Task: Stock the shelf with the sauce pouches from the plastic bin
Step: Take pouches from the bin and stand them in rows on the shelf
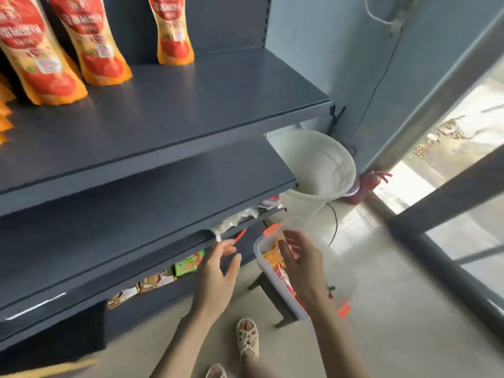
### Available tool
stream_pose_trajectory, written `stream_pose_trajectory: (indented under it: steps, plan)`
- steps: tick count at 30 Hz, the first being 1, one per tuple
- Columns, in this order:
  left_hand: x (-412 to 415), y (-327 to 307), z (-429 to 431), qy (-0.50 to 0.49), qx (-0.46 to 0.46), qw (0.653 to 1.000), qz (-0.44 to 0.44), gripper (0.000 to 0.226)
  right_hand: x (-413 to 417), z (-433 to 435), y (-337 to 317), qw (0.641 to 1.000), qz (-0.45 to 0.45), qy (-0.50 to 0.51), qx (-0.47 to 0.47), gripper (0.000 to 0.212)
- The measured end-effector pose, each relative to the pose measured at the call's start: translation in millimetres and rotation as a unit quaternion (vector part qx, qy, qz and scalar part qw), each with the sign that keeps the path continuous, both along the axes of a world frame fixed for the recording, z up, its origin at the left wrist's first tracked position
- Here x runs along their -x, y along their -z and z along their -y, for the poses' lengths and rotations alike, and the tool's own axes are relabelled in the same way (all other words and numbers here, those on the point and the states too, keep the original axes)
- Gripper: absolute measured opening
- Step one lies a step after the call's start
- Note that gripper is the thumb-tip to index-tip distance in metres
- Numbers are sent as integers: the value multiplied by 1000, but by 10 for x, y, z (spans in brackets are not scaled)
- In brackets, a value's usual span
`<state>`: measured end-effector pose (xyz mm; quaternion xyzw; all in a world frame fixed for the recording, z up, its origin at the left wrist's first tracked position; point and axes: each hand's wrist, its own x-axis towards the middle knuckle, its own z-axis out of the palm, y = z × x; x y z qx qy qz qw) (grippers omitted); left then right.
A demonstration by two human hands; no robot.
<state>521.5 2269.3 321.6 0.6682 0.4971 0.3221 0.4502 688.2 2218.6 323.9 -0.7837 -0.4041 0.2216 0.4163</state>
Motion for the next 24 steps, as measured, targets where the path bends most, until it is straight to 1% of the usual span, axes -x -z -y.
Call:
stream_pose_trajectory:
  steps: [2,5,10,13,18,24]
  plan:
    - [-216,120,160,34,43,999,3,25,-197,248,113,999,-9,34,29,21]
    - [-565,233,315,71,73,995,-1,29,-508,503,211,996,-12,68,59,20]
    - [-1257,472,465,73,97,993,-14,19,-1114,696,382,991,-45,85,91,17]
    - [-1716,747,545,47,134,990,-14,17,-1539,731,629,989,-61,71,113,18]
    - [-2461,1363,701,-51,205,976,-43,17,-2311,624,1206,980,-93,-3,174,19]
    - [-2976,2197,723,-146,281,945,-82,17,-2802,366,2044,965,-131,-39,226,18]
